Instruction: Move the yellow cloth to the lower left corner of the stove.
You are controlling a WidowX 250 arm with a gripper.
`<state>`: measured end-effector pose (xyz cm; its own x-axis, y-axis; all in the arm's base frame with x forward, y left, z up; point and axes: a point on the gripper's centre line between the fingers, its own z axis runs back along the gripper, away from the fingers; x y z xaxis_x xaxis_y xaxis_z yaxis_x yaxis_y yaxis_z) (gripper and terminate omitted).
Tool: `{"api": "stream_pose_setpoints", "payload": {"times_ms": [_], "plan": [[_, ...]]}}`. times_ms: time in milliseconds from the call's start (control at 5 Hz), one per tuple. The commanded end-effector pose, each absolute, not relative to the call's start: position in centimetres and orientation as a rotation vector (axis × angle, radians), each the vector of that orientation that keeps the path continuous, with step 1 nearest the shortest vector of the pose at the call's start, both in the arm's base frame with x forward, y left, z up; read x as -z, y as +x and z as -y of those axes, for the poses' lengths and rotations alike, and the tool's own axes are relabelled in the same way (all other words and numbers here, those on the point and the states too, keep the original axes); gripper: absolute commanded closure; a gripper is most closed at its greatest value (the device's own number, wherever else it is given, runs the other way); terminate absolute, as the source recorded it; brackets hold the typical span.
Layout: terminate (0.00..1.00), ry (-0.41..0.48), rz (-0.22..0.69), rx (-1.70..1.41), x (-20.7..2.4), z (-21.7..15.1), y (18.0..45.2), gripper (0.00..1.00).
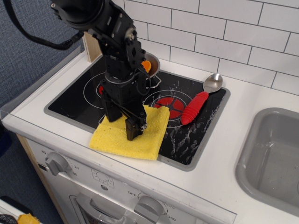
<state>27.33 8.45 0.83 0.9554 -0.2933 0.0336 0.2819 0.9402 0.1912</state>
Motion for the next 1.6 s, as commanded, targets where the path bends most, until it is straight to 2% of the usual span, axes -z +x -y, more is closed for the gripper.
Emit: {"api": "stream_pose_setpoints", "payload": {"times_ms": [0,1000,1200,1400], "plan": [[0.0,0.272,0.132,0.168,-2.2,-14.1,29.0,0.0],[0.0,0.253,0.11,-0.017,-3.3,-24.2,28.8,0.0],[0.0,0.238,0.096,-0.026,-3.1,-24.9,27.6,0.0],[0.0,0.219,0.09,0.012,-3.2,-23.7,27.0,0.0]]}}
